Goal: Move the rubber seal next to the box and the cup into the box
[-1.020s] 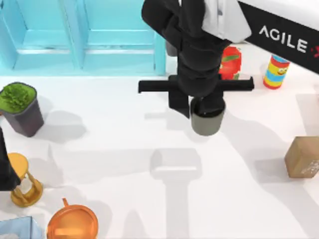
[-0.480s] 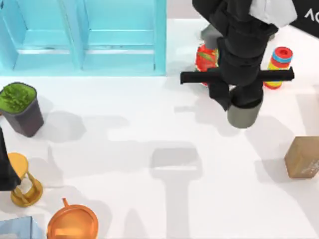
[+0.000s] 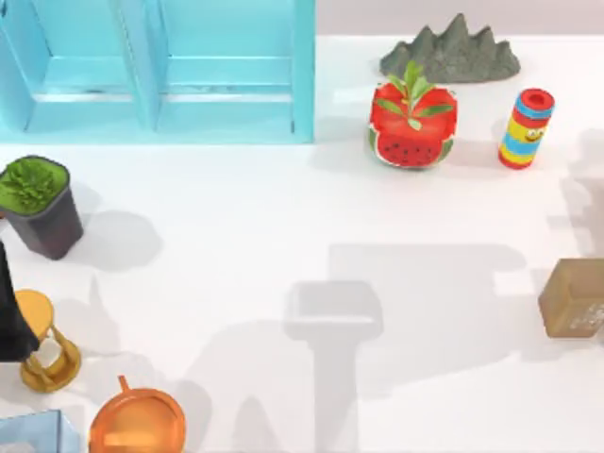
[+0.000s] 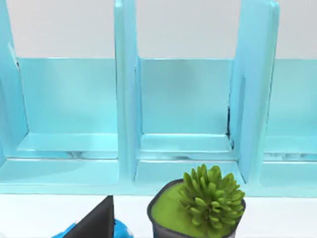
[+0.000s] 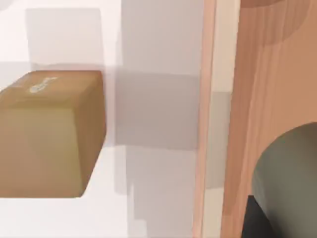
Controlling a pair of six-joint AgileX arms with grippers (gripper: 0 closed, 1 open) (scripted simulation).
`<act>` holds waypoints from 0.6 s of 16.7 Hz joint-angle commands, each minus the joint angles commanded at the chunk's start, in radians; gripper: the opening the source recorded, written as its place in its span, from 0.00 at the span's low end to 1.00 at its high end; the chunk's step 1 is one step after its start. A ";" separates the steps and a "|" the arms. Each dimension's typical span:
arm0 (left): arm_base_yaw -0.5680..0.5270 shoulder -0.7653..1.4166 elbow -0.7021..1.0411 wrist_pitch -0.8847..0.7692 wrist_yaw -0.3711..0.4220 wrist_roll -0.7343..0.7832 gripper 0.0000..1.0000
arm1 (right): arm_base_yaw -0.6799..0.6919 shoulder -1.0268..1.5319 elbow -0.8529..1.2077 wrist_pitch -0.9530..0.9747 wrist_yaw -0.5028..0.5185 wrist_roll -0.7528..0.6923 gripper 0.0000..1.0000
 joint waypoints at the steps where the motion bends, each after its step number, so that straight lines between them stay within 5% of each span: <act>1: 0.000 0.000 0.000 0.000 0.000 0.000 1.00 | -0.086 -0.049 -0.061 0.010 -0.010 -0.088 0.00; 5: 0.000 0.000 0.000 0.000 0.000 0.000 1.00 | -0.344 -0.217 -0.274 0.046 -0.037 -0.347 0.00; 10: 0.000 0.000 0.000 0.000 0.000 0.000 1.00 | -0.433 -0.292 -0.361 0.065 -0.047 -0.437 0.00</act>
